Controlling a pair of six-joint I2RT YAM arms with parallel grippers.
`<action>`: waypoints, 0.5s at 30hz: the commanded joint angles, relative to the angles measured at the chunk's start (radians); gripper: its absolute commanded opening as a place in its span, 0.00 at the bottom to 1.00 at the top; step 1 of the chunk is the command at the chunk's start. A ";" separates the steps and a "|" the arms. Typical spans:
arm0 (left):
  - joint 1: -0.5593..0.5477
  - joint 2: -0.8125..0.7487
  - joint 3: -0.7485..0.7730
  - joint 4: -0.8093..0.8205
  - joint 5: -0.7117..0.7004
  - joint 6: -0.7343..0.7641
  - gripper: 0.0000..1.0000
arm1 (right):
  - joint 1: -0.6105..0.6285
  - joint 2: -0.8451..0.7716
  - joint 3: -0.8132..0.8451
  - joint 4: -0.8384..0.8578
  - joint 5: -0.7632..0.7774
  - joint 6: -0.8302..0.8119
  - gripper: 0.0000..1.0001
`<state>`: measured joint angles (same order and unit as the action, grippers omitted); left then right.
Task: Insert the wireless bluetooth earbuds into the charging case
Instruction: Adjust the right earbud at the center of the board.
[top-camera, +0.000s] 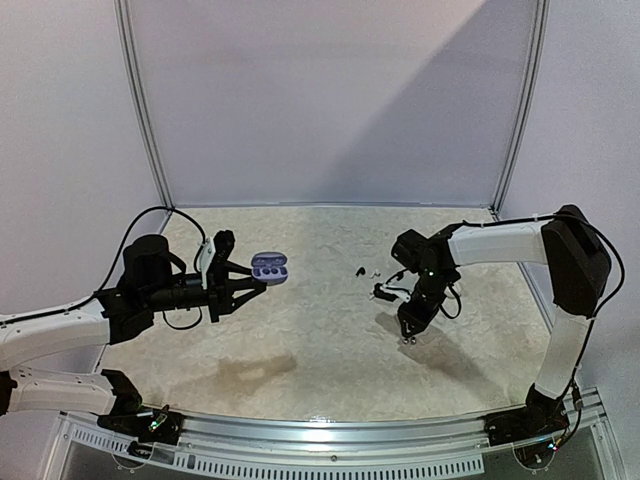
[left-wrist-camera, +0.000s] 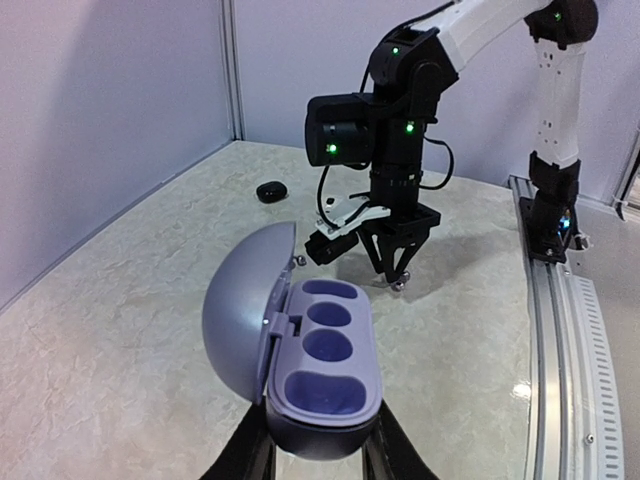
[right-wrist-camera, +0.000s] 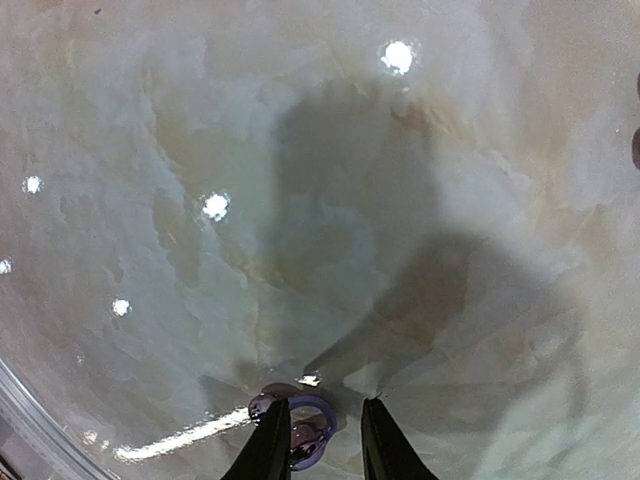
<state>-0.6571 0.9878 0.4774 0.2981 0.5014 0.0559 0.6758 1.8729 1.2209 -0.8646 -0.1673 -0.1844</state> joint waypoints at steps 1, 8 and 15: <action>-0.012 0.005 0.020 -0.008 0.015 0.008 0.00 | 0.001 -0.009 -0.024 0.026 -0.005 0.001 0.24; -0.012 0.002 0.016 -0.015 0.012 0.011 0.00 | 0.000 -0.017 -0.055 0.016 -0.014 0.011 0.24; -0.012 0.000 0.013 -0.012 0.011 0.013 0.00 | -0.001 -0.048 -0.081 0.015 -0.031 0.039 0.24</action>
<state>-0.6571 0.9882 0.4774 0.2939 0.5079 0.0578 0.6758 1.8545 1.1633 -0.8448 -0.1764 -0.1688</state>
